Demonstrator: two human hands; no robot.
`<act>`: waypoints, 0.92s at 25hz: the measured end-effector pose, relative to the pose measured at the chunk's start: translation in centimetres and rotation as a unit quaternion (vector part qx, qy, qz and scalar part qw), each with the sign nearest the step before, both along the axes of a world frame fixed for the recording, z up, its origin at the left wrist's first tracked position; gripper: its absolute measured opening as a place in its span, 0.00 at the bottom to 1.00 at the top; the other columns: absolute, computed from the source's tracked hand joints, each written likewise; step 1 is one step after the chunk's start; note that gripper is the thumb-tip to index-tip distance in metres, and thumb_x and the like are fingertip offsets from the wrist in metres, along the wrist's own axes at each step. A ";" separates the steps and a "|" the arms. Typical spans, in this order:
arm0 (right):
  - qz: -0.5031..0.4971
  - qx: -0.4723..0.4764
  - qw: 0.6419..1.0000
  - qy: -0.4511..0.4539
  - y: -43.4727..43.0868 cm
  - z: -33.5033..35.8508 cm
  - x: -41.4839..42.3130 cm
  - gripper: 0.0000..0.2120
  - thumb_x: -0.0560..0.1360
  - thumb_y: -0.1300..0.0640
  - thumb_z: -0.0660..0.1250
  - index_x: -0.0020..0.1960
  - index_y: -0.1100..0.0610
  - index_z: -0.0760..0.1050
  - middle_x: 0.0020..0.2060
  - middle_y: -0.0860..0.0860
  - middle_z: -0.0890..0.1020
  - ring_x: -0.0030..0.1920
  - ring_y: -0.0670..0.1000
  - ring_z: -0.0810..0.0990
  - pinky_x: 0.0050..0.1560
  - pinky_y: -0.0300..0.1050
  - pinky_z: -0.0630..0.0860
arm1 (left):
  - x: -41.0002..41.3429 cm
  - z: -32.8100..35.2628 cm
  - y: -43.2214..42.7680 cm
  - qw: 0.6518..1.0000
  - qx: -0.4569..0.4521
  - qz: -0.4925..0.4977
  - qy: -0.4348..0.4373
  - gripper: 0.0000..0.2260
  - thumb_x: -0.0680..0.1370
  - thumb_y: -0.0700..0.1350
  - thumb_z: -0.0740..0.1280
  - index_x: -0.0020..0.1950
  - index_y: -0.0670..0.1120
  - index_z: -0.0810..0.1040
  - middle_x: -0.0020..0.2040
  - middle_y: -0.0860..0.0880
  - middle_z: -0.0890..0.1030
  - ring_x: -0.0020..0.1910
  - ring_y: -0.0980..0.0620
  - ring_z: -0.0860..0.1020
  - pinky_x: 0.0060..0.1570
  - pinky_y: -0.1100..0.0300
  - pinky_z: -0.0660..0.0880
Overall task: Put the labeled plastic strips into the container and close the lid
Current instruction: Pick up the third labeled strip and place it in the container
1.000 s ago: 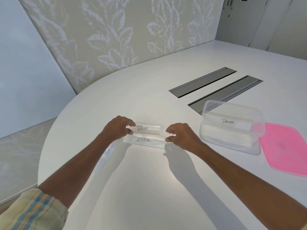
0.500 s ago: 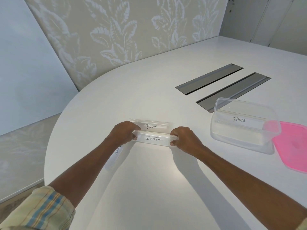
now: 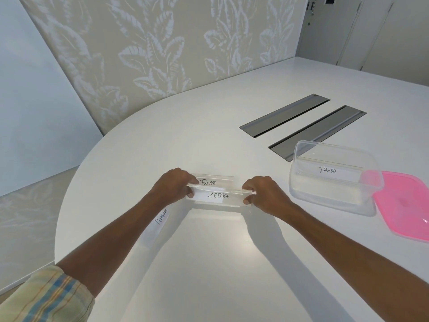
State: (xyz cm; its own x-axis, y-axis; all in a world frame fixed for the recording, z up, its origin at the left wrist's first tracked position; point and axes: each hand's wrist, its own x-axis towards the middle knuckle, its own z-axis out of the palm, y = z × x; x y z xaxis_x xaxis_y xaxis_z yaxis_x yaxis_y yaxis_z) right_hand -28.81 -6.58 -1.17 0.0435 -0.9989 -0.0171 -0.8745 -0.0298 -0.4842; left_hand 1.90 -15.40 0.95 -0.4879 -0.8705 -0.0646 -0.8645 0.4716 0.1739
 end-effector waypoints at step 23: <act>-0.093 -0.086 0.991 -0.039 5.1 13.0 -19.4 0.21 0.65 0.60 0.85 0.57 0.55 0.86 0.44 0.50 0.86 0.47 0.52 0.84 0.49 0.46 0.82 | -19.2 11.5 2.7 0.984 -0.039 -0.069 0.157 0.18 0.73 0.34 0.77 0.59 0.51 0.89 0.54 0.51 0.89 0.56 0.49 0.84 0.55 0.52 0.81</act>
